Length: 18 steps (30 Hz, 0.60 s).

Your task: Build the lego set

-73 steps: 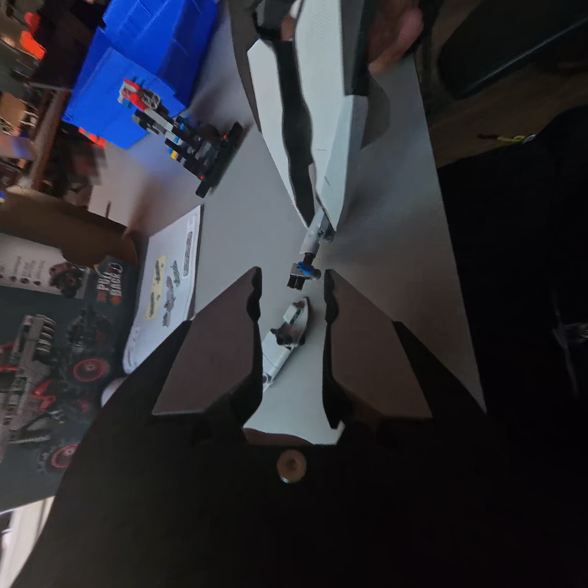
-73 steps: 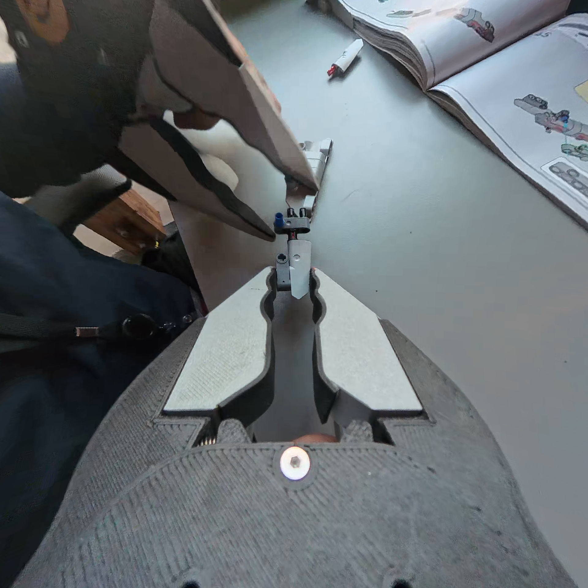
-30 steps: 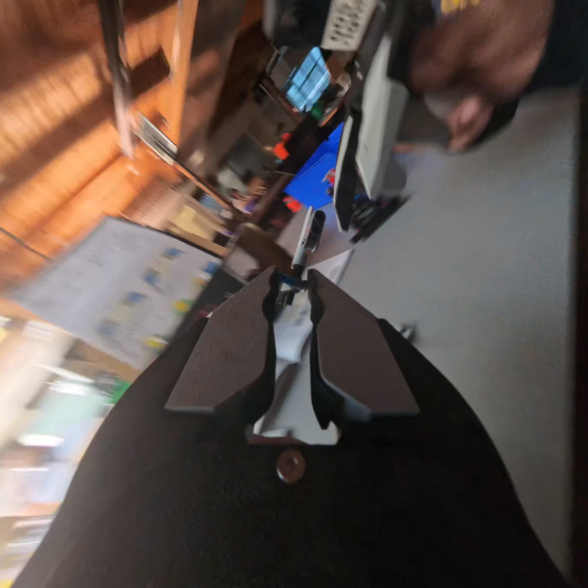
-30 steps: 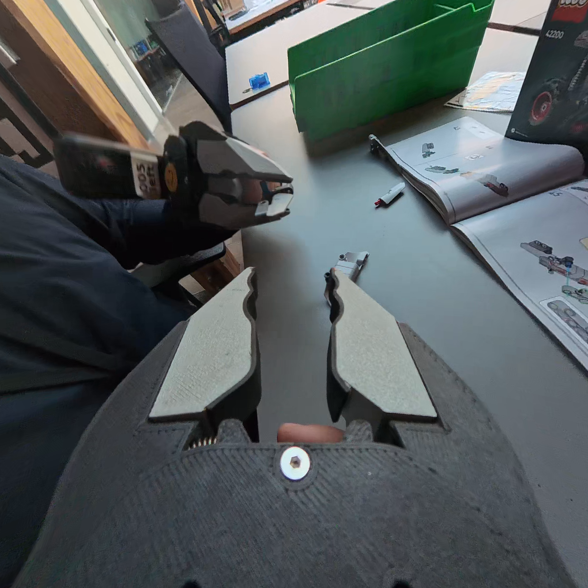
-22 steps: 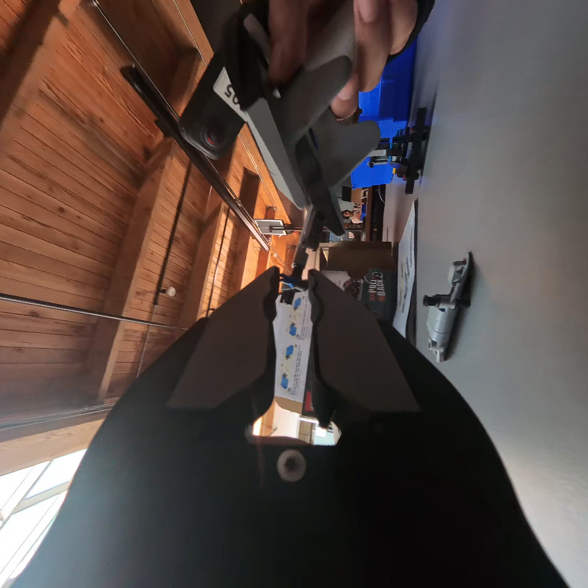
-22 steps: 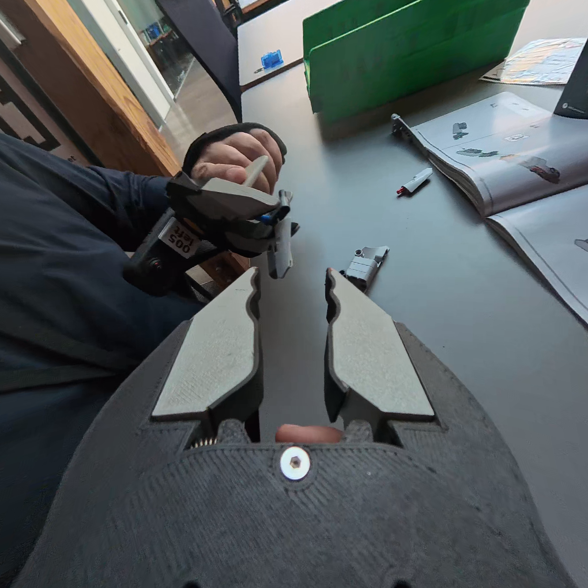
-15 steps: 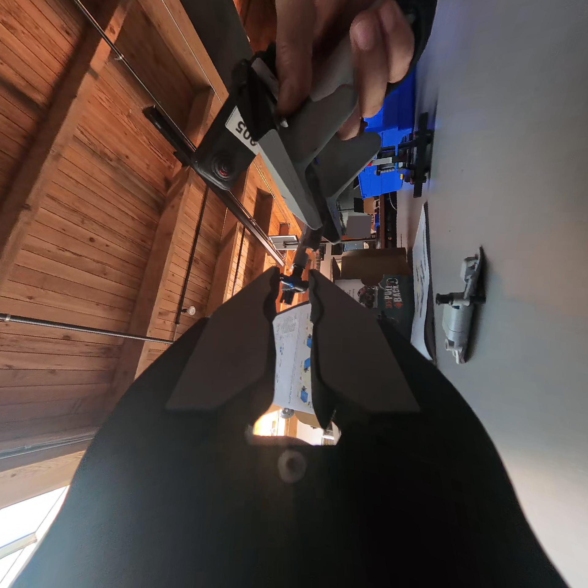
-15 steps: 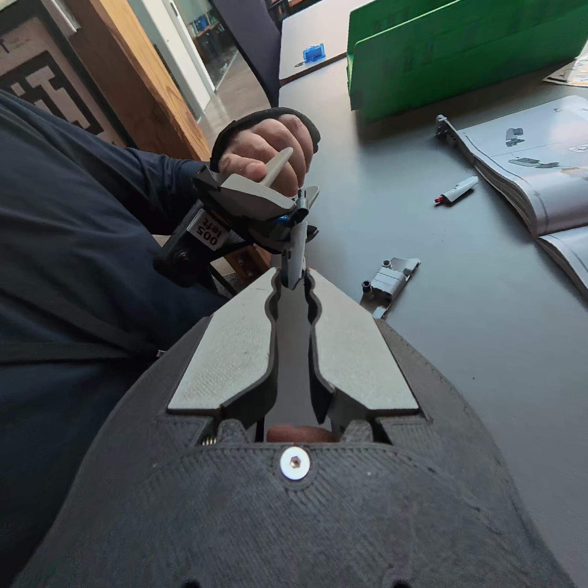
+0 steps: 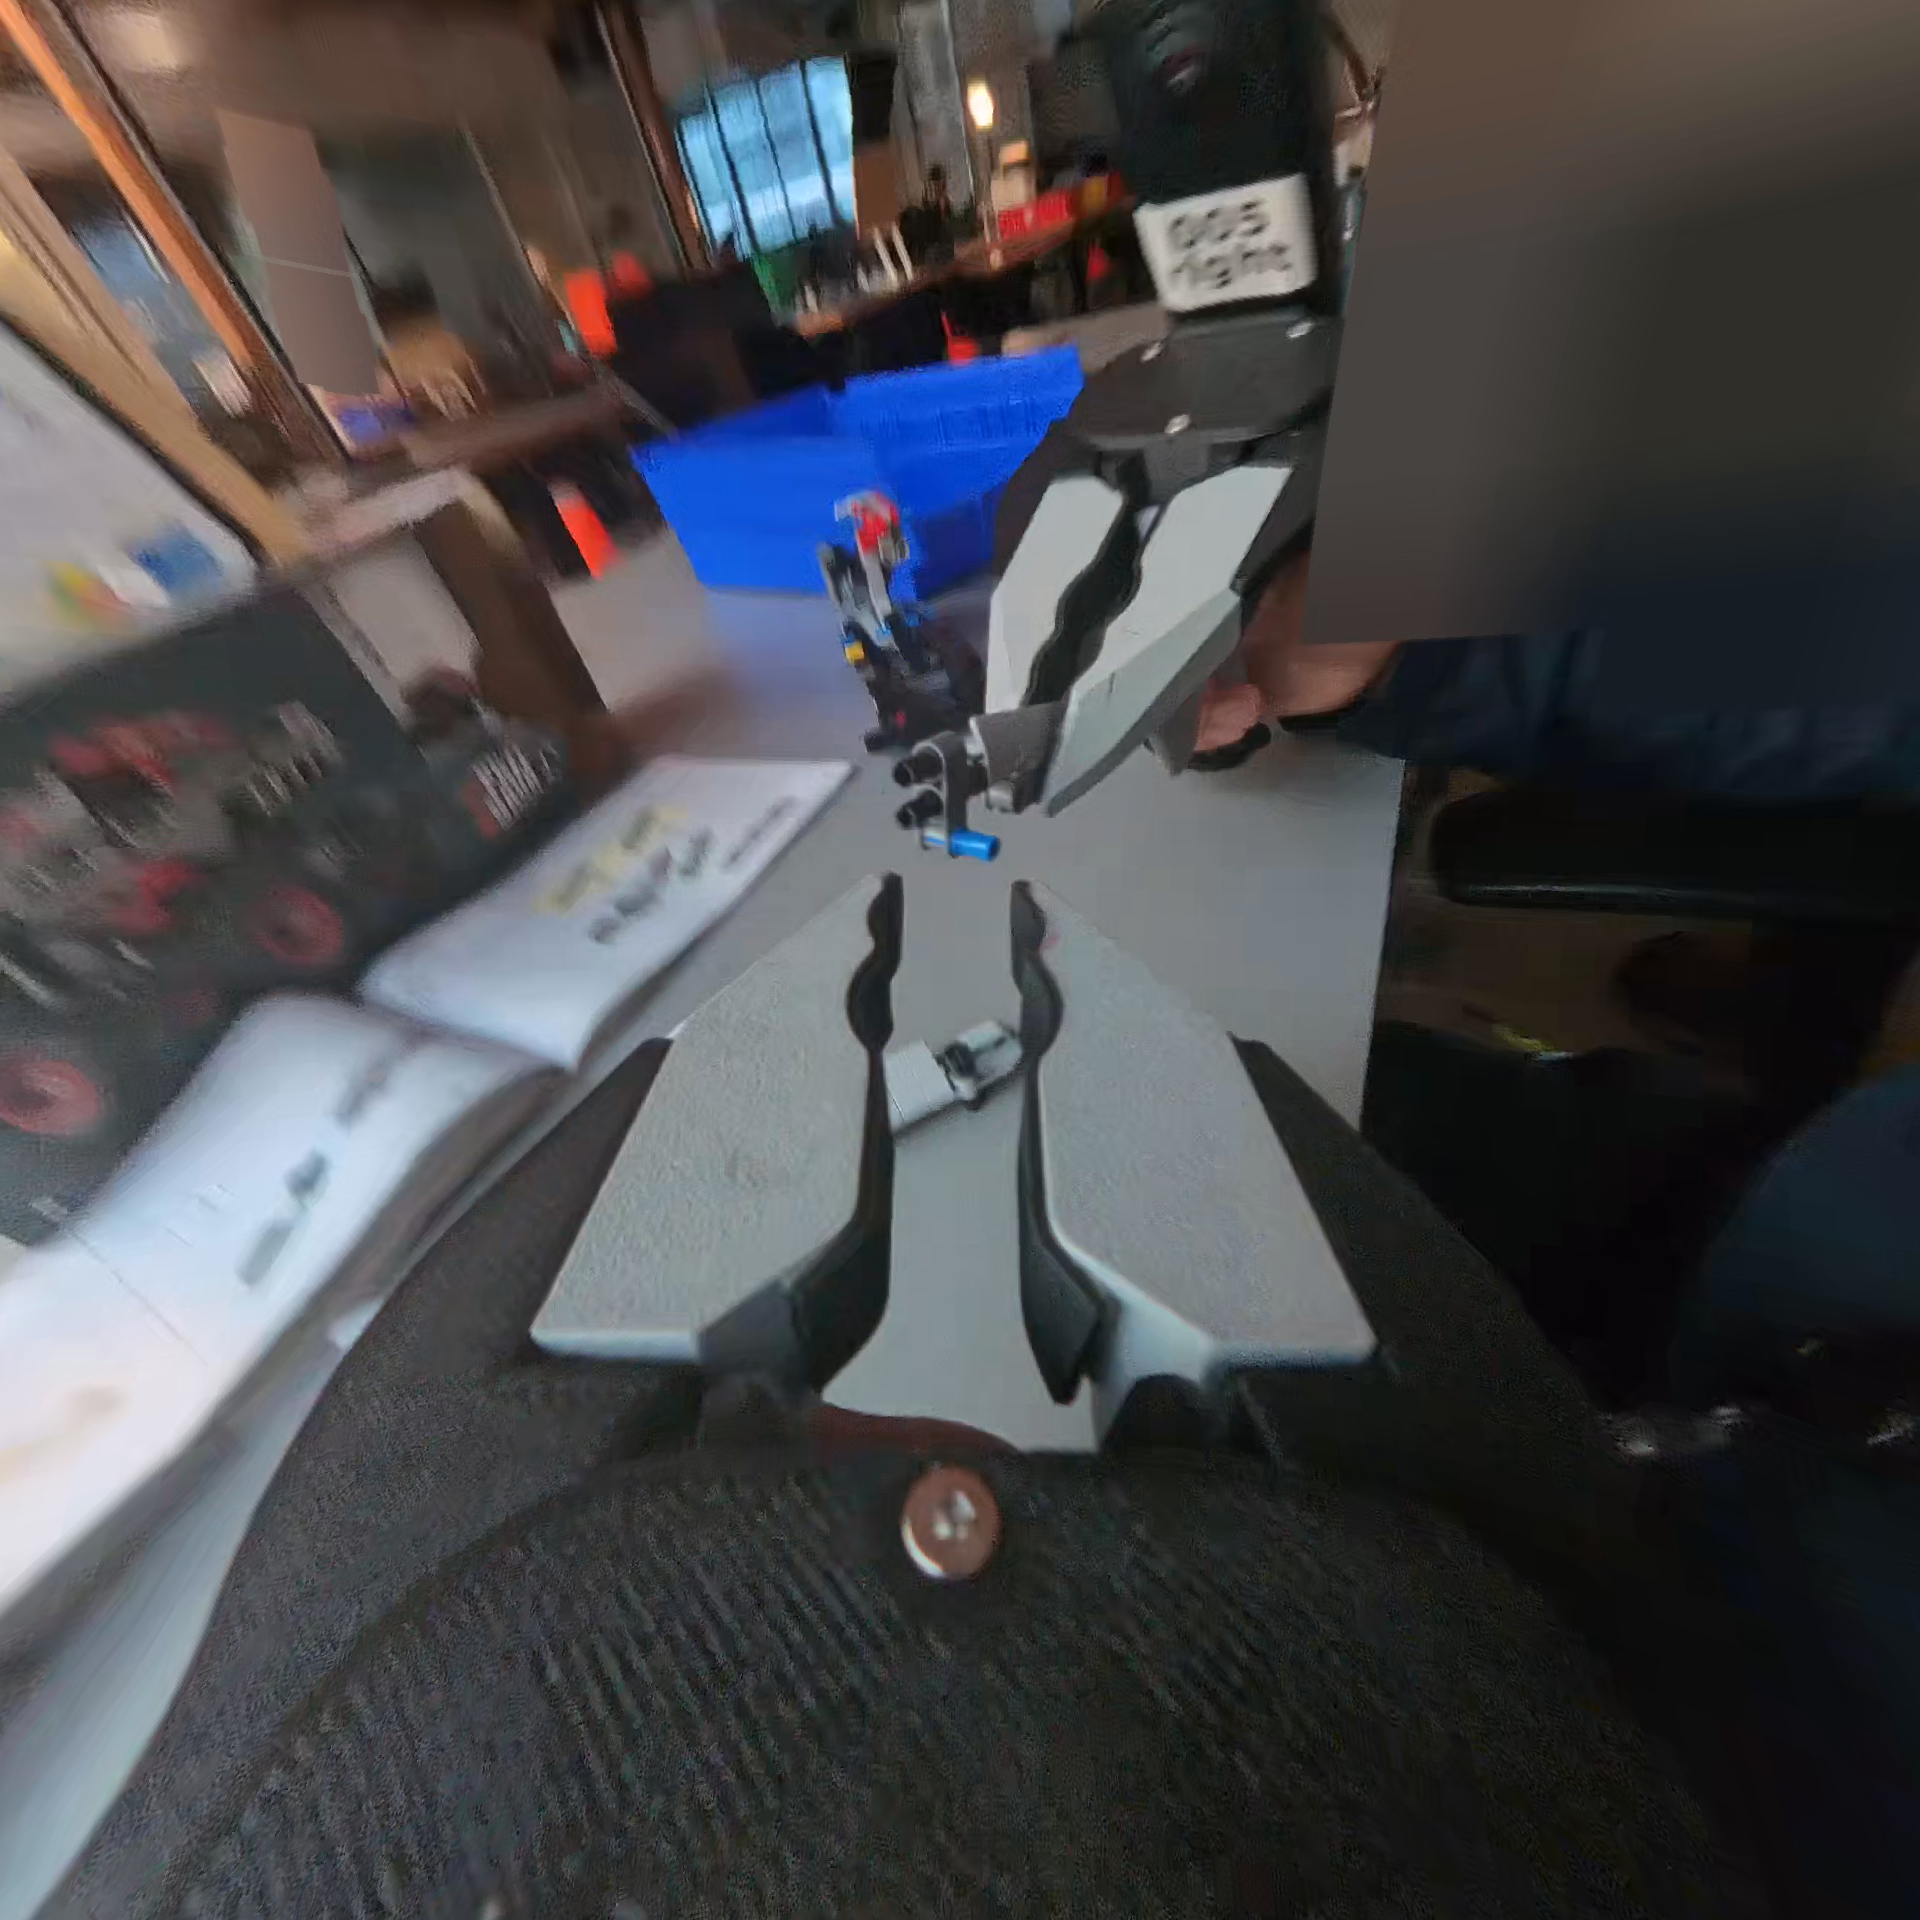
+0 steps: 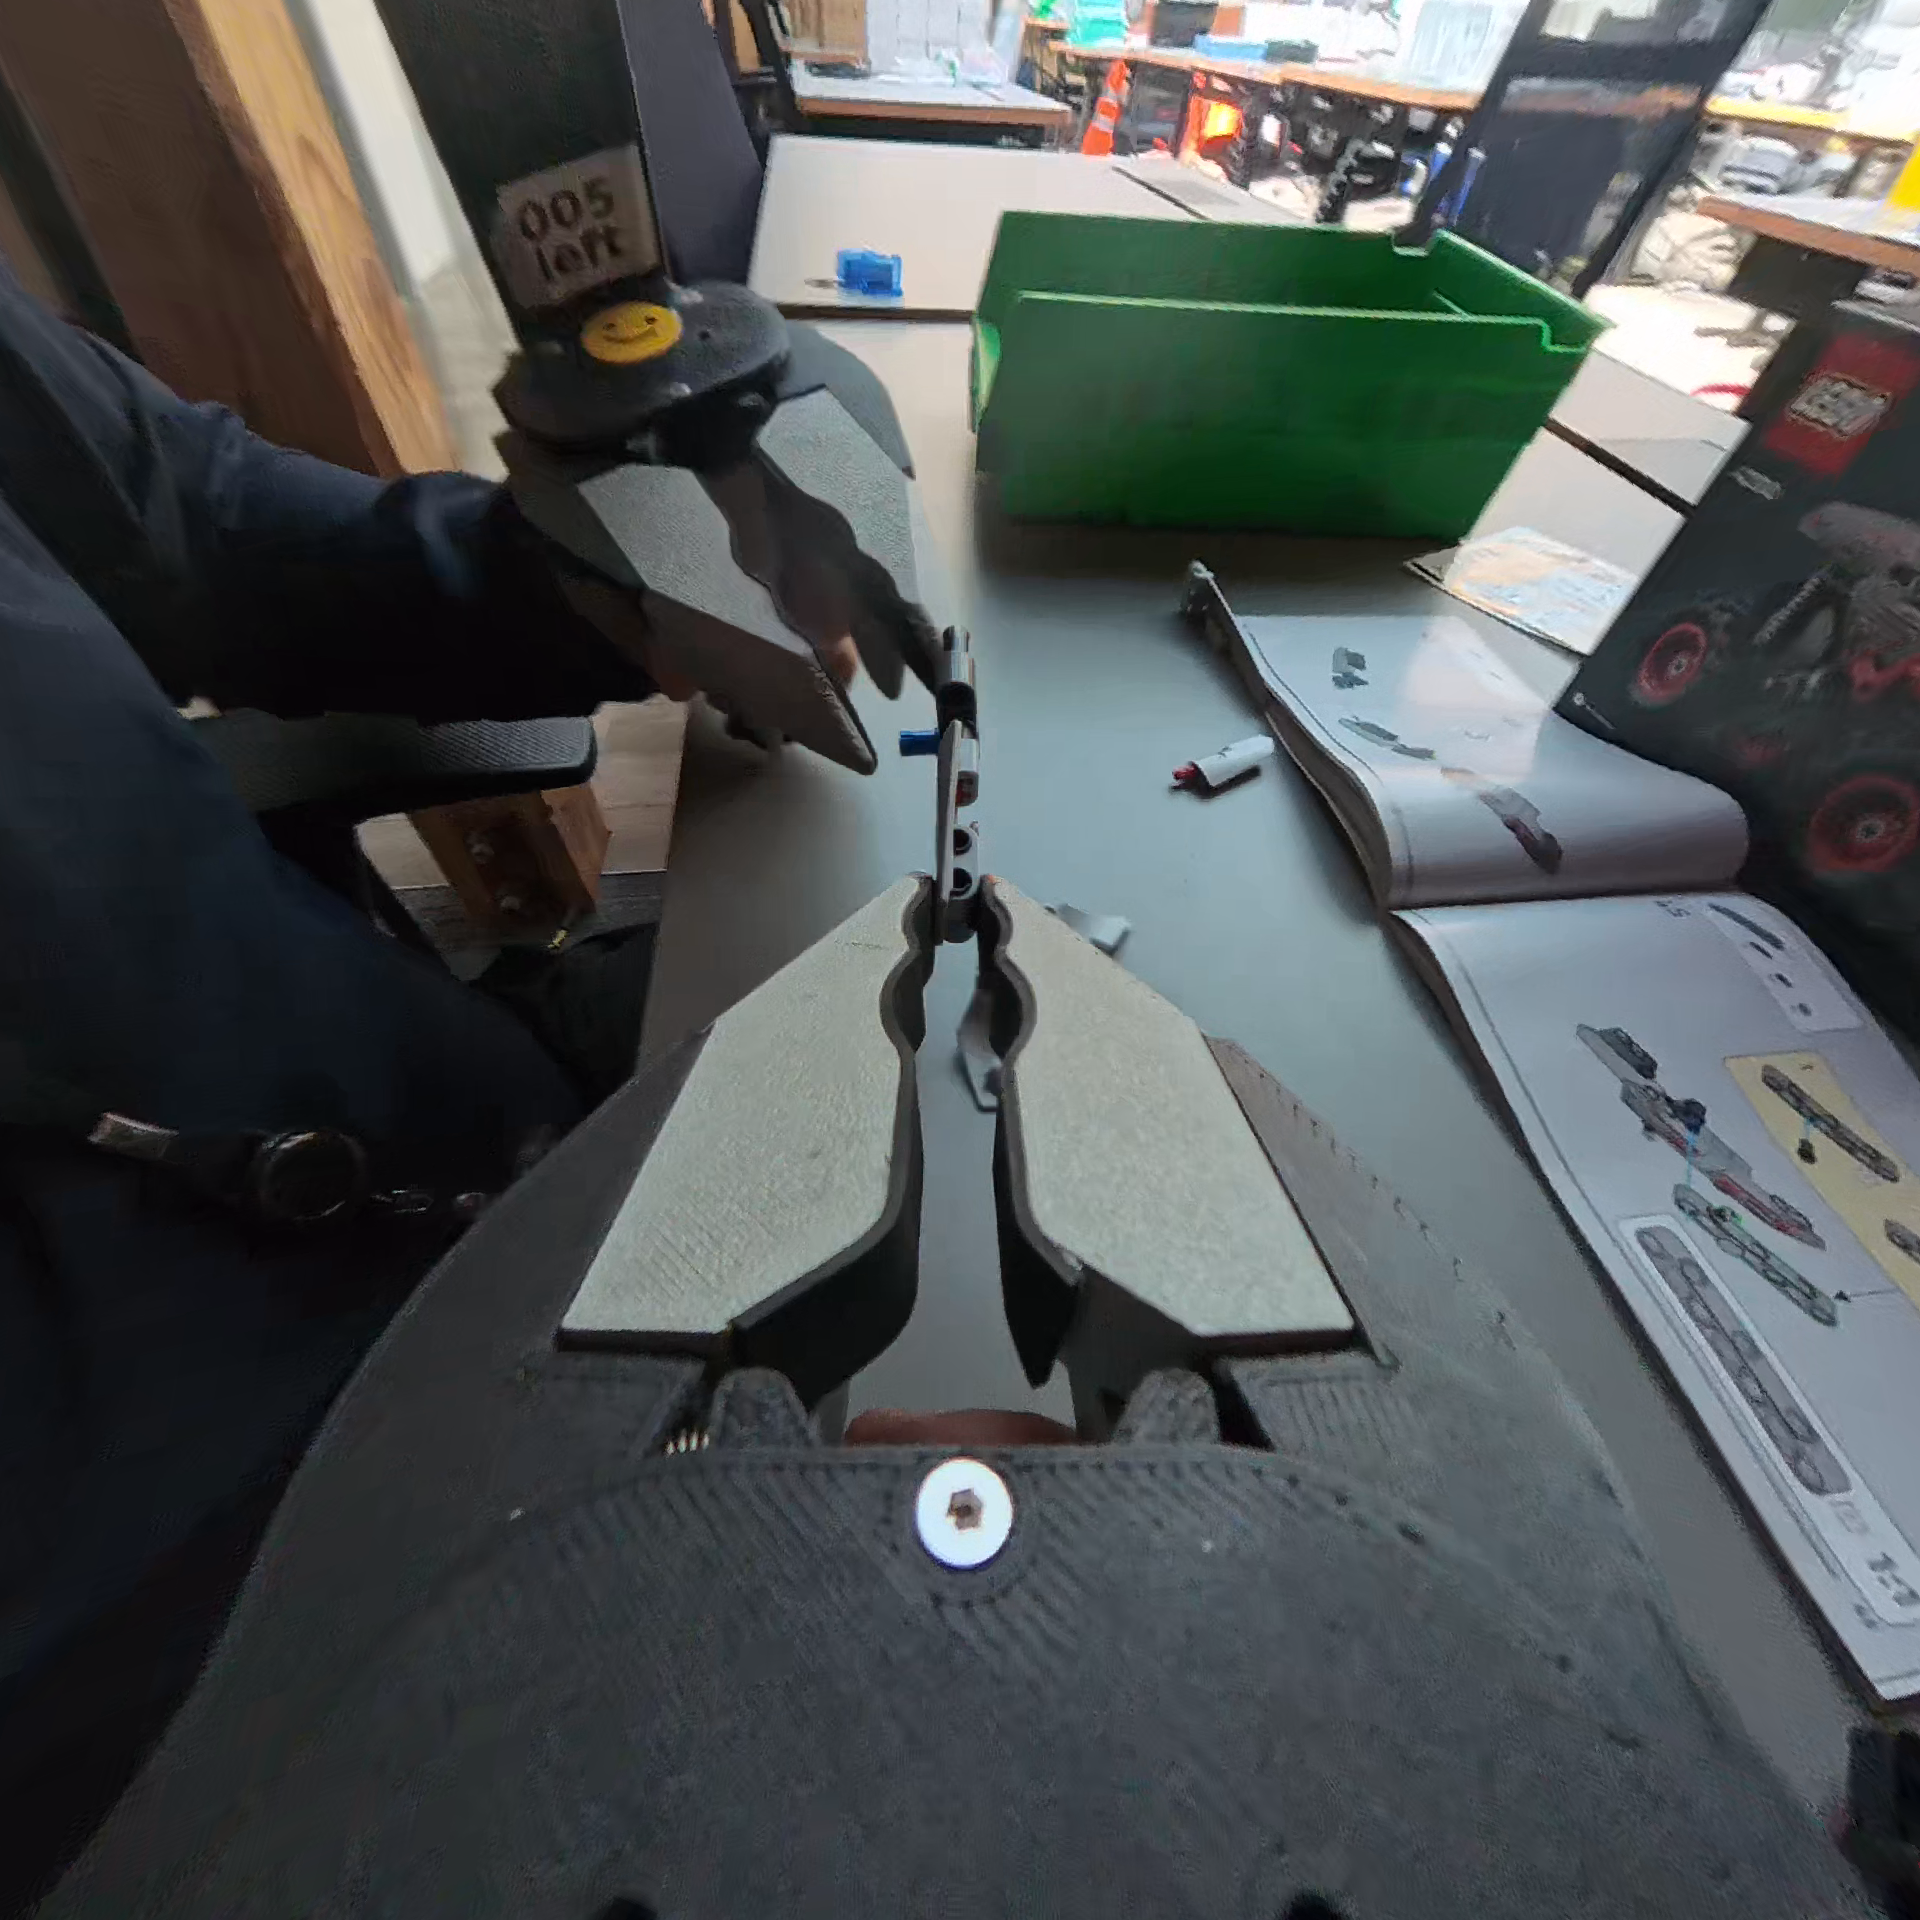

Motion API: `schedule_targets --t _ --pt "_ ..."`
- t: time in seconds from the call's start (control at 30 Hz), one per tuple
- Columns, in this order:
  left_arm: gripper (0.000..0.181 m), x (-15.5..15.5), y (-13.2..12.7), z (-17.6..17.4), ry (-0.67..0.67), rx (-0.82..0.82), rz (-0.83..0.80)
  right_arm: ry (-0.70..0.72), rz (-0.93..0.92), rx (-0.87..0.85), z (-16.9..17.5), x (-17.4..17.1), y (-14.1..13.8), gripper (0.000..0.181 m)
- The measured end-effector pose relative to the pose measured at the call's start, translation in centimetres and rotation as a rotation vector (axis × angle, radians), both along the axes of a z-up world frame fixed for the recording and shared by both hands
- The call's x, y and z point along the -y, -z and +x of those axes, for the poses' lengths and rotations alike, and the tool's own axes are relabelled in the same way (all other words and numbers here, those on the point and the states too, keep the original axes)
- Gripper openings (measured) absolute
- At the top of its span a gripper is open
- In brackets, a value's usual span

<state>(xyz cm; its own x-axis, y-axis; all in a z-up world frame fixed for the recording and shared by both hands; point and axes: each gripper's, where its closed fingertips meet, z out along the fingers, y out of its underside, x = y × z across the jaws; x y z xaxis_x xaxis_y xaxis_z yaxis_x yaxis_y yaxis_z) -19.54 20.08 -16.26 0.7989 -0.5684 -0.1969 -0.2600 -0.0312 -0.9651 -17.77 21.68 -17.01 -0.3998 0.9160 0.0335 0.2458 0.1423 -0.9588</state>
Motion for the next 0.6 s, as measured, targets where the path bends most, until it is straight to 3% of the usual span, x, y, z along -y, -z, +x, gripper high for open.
schedule_targets --t 0.03,0.13,0.27,0.6 --pt "0.018 -0.6 0.8 -0.5 -0.027 0.031 -0.079 0.037 0.025 0.029 -0.3 -0.6 0.6 0.004" --pt "0.034 -0.7 1.2 -0.2 0.033 0.147 -0.183 -0.004 0.062 -0.007 -0.3 0.2 0.6 0.004" --pt "0.014 -0.1 -0.1 1.1 0.147 0.296 -0.194 -0.024 0.161 -0.076 -0.2 0.7 0.2 0.004" --pt "0.014 0.0 -0.1 2.2 0.159 0.219 -0.136 -0.047 0.196 0.033 -0.1 1.0 2.7 0.004"
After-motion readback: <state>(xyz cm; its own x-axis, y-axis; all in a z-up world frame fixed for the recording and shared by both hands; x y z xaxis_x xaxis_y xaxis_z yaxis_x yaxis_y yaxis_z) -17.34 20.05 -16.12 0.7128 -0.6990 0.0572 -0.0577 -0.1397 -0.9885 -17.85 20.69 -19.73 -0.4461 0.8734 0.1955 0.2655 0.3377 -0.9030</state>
